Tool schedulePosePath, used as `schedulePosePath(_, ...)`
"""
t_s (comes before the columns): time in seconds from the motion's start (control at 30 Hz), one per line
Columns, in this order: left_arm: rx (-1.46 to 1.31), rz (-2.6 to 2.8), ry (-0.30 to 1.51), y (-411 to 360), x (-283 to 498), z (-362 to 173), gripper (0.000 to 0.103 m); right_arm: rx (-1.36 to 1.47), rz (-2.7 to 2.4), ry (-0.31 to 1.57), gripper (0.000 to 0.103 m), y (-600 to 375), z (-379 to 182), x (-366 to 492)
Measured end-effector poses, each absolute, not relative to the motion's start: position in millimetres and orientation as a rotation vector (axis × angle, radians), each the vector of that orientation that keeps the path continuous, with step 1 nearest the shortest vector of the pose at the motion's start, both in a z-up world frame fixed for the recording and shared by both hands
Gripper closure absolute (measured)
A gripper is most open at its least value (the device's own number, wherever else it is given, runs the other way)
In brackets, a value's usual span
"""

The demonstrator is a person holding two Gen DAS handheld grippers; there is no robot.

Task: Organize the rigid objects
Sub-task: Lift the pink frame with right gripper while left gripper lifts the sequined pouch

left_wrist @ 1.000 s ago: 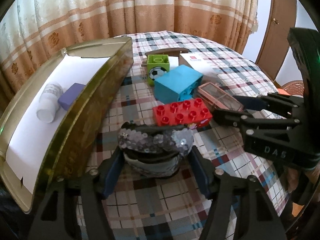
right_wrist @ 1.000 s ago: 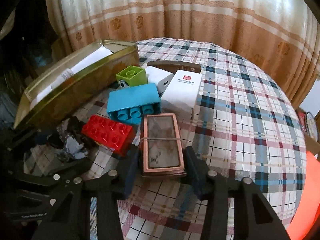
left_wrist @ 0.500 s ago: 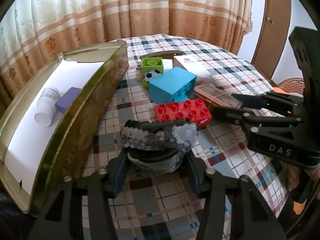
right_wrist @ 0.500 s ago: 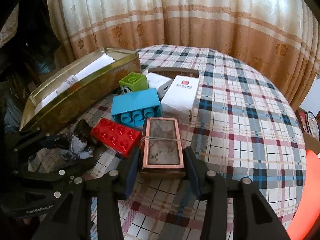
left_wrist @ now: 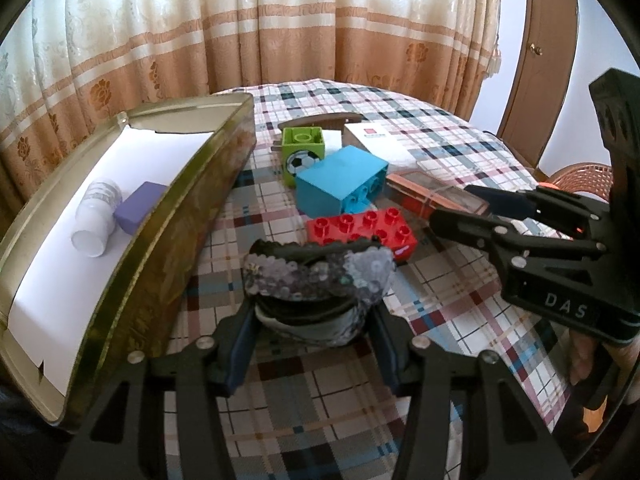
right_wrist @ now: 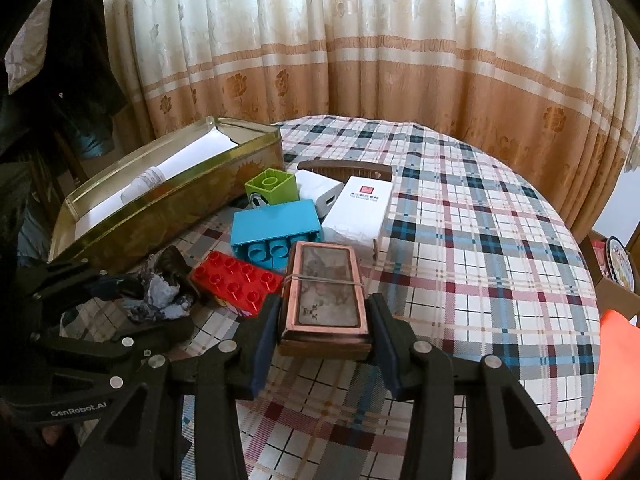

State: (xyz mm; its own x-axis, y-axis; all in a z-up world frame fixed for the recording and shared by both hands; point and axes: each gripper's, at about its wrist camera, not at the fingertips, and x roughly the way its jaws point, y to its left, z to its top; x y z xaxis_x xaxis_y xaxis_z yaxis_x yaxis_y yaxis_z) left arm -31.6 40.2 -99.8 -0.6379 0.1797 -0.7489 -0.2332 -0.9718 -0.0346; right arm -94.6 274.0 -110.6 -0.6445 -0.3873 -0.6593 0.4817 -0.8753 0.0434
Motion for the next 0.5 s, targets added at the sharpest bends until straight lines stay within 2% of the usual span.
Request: schedulePosePath(0.5,-1.15,2.676,0.087,39,-30,-95,0.052,0.837,-2.508,0.151,0.056,280,-102,-84)
